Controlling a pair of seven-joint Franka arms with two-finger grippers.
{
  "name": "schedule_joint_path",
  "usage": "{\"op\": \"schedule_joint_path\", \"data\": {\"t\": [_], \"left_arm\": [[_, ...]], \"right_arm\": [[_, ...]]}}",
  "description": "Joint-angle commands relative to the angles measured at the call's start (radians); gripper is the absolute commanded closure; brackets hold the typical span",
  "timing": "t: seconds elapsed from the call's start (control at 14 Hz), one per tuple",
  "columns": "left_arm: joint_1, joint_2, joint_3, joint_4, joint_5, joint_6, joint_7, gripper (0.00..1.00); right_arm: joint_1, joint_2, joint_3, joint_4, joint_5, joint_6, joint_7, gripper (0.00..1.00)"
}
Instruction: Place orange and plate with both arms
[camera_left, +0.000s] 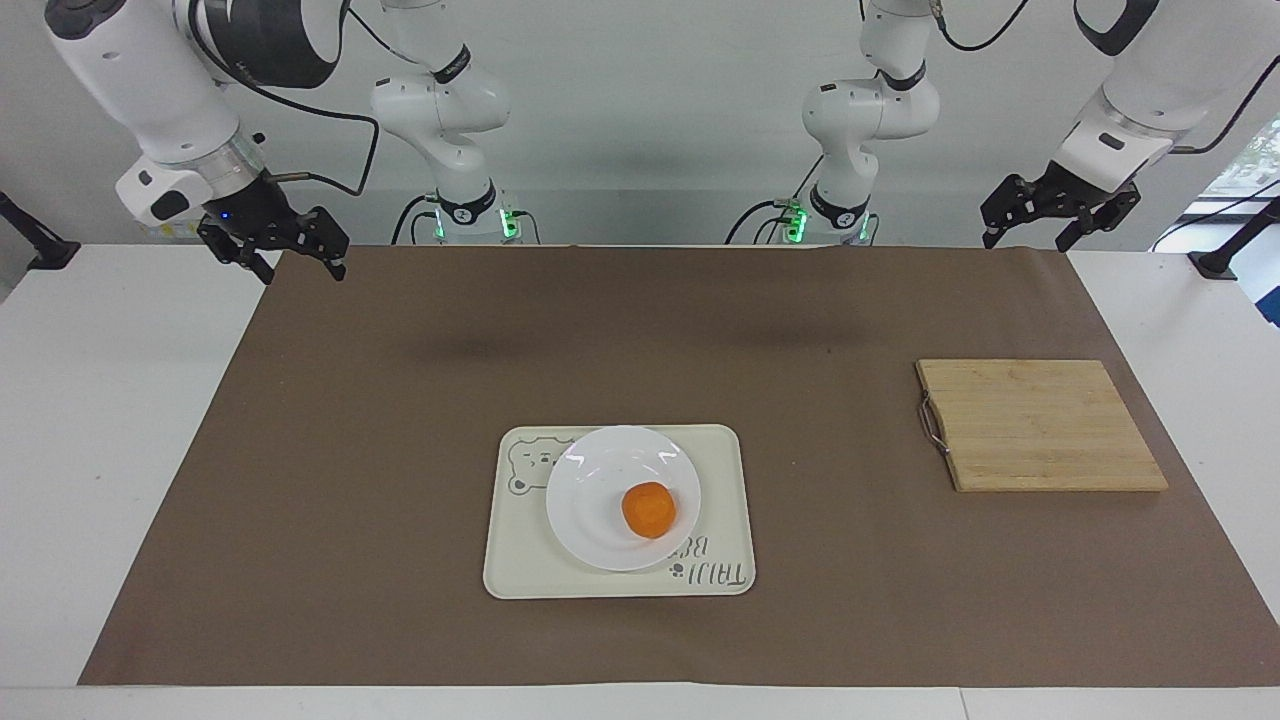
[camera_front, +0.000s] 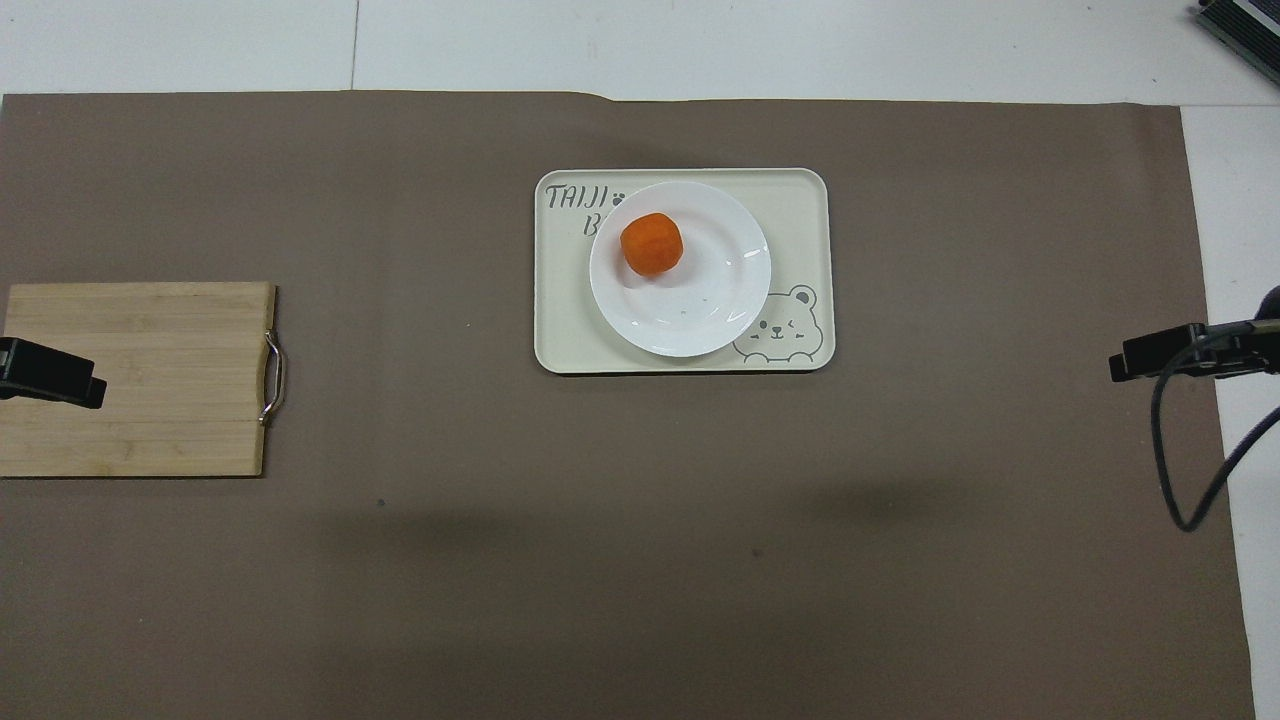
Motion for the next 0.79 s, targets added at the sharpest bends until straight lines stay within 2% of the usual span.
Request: {"op": "schedule_joint_path", "data": {"t": [0.0,0.29,0.72], "left_arm": [[0.006,0.009,-0.004,0.021,0.012,-0.019,-0.009,0.00],[0.006,0.009,-0.004,0.021,0.012,-0.019,-0.009,0.00],[0.006,0.009,-0.004,0.021,0.012,-0.020,-0.009,0.00]], "right_arm": [[-0.016,-0.008,0.010,0.025,-0.028,0.005,-0.057,0.00],[0.003,0.013,0.024,0.114,-0.035,0.004,-0.051,0.00],[0.025,0.015,0.024,0.112,-0.035,0.035,-0.056,0.00]]}}
